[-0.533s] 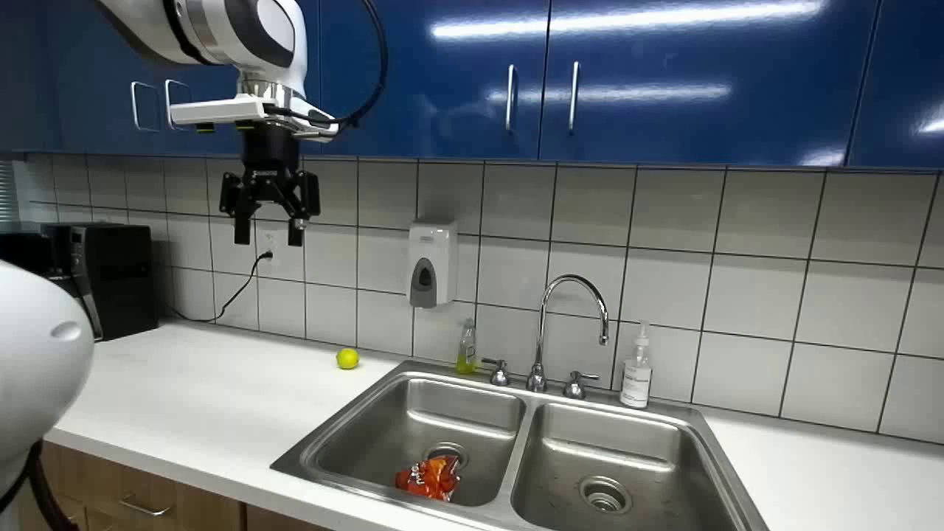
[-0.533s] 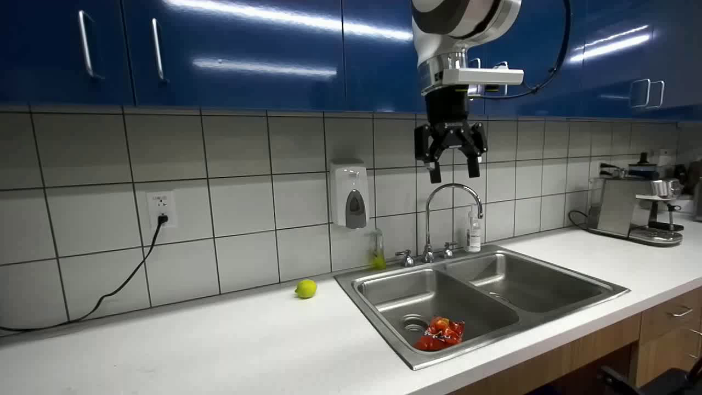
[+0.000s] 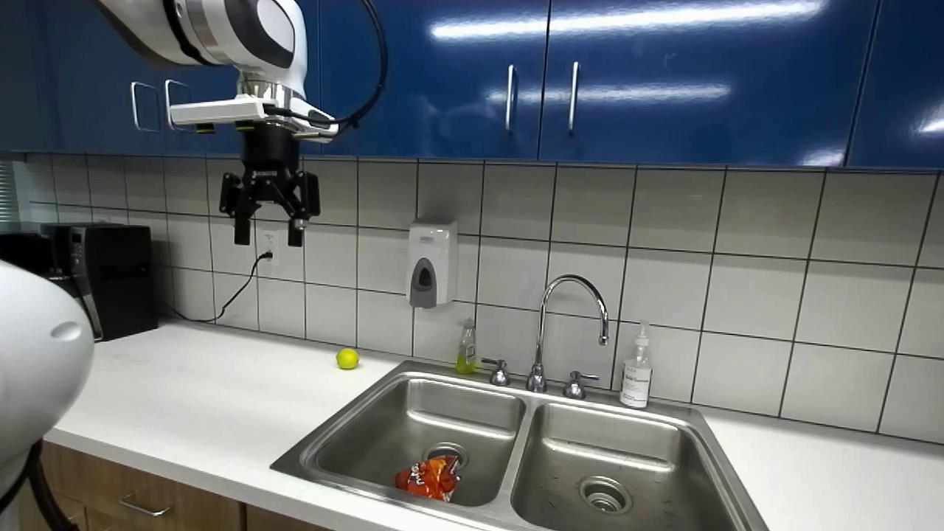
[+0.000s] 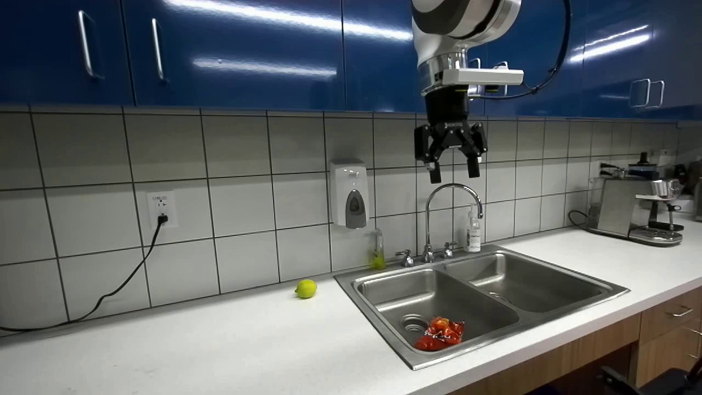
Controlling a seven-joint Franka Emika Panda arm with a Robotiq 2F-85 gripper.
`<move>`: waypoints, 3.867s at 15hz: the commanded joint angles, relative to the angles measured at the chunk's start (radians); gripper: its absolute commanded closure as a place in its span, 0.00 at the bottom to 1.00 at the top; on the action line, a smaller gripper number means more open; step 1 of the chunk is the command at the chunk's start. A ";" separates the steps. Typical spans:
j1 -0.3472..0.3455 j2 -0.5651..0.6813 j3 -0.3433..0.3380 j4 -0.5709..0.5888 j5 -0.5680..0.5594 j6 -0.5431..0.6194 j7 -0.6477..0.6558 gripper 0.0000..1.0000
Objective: Pick up the bag of chips in the sink and place it on the counter to the left of the sink
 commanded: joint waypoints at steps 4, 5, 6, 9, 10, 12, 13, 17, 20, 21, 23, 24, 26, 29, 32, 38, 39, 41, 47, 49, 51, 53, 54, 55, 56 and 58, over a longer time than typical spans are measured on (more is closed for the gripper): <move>0.007 0.001 -0.006 0.002 -0.002 -0.002 0.003 0.00; 0.007 0.001 -0.006 0.002 -0.002 -0.002 0.003 0.00; 0.005 0.012 -0.006 0.005 -0.001 0.003 0.008 0.00; -0.006 0.055 -0.014 0.013 0.001 0.025 0.020 0.00; -0.009 0.066 -0.020 0.013 0.000 0.030 0.019 0.00; -0.018 0.089 -0.037 0.016 -0.002 0.044 0.021 0.00; -0.026 0.100 -0.048 0.018 -0.003 0.050 0.023 0.00; -0.058 0.125 -0.095 0.022 -0.011 0.073 0.017 0.00; -0.079 0.137 -0.124 0.019 -0.017 0.115 0.009 0.00; -0.084 0.142 -0.132 0.015 -0.016 0.133 0.006 0.00; -0.091 0.159 -0.142 0.005 -0.016 0.179 0.006 0.00; -0.094 0.173 -0.145 0.001 -0.018 0.201 0.010 0.00; -0.097 0.196 -0.150 -0.011 -0.020 0.245 0.015 0.00; -0.100 0.225 -0.152 -0.037 -0.030 0.302 0.022 0.00; -0.101 0.256 -0.154 -0.072 -0.043 0.363 0.028 0.00; -0.108 0.329 -0.160 -0.132 -0.060 0.490 0.041 0.00; -0.108 0.347 -0.162 -0.138 -0.060 0.512 0.045 0.00; -0.107 0.382 -0.165 -0.145 -0.056 0.549 0.051 0.00; -0.097 0.511 -0.171 -0.124 -0.053 0.656 0.083 0.00; -0.094 0.566 -0.174 -0.100 -0.052 0.685 0.097 0.00; -0.089 0.625 -0.178 -0.064 -0.050 0.705 0.114 0.00; -0.081 0.689 -0.183 -0.014 -0.049 0.715 0.138 0.00; -0.076 0.721 -0.186 0.016 -0.049 0.715 0.153 0.00; -0.070 0.756 -0.189 0.052 -0.051 0.710 0.170 0.00; -0.065 0.786 -0.191 0.084 -0.048 0.704 0.180 0.00; -0.049 0.857 -0.198 0.161 -0.047 0.694 0.208 0.00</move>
